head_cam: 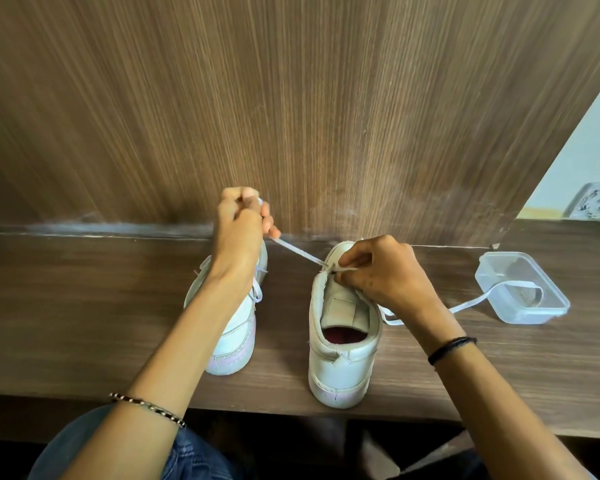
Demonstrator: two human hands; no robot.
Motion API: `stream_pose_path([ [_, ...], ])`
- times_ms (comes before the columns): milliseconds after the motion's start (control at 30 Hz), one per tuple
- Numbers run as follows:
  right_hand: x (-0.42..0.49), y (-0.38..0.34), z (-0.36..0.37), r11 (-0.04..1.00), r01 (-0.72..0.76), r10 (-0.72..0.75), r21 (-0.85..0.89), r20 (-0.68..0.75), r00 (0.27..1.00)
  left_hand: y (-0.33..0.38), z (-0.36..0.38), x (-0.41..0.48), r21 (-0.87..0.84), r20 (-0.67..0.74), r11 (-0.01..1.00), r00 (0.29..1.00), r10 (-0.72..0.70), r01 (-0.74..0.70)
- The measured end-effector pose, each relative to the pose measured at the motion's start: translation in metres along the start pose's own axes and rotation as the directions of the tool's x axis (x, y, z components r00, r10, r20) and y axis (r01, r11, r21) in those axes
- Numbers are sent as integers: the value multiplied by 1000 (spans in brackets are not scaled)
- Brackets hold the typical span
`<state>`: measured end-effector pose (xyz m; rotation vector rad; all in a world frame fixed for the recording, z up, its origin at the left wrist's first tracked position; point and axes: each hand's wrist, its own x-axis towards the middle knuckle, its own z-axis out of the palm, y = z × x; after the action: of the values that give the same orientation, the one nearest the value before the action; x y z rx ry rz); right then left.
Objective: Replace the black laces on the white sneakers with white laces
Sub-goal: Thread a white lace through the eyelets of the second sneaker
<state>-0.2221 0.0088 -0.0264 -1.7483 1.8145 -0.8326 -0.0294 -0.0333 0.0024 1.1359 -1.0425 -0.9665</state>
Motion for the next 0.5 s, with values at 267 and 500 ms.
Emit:
stream_pose_path([
  [267,-2,4,-7,998,28,-28,52,-14,1000,-30,-3,-12,723,621,467,775,-115,-510],
  [500,-4,5,-10,992,61,-57,109,-36,998,-16,1,-12,695,483,536,863,146,-479],
])
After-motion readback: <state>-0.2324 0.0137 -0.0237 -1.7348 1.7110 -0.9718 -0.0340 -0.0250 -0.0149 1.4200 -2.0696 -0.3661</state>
